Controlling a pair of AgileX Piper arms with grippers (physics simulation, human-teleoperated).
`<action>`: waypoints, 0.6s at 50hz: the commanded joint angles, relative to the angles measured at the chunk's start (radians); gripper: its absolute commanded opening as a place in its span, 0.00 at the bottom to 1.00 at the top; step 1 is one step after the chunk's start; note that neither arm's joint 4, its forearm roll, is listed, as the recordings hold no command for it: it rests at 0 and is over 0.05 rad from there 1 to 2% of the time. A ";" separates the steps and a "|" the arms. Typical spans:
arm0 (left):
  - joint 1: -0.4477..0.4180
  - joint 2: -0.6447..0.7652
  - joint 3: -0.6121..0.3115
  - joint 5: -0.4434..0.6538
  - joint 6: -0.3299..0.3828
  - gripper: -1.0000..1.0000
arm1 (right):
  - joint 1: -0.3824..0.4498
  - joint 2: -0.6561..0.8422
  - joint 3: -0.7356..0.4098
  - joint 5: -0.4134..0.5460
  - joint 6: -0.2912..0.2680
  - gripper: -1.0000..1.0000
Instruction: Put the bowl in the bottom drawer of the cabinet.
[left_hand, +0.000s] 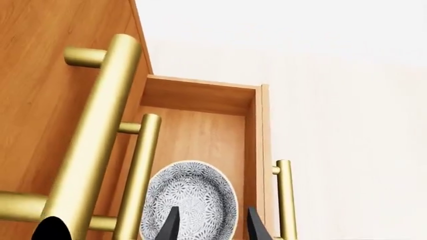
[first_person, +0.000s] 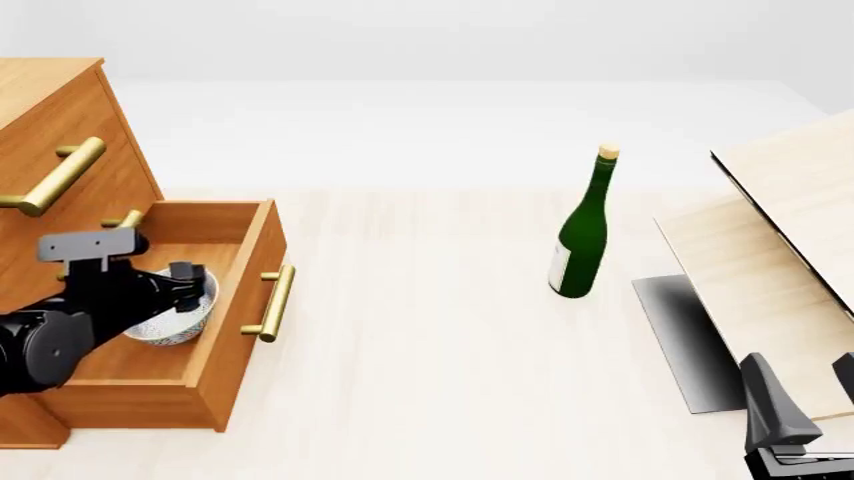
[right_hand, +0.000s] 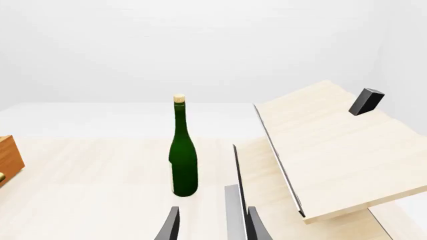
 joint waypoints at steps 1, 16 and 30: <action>-0.037 -0.016 -0.005 0.002 -0.035 1.00 | 0.000 0.000 0.000 0.000 0.000 1.00; -0.097 -0.071 -0.007 0.012 -0.096 1.00 | 0.000 0.000 0.000 0.000 0.000 1.00; -0.121 -0.143 -0.010 0.037 -0.099 1.00 | 0.000 0.000 0.000 0.000 0.000 1.00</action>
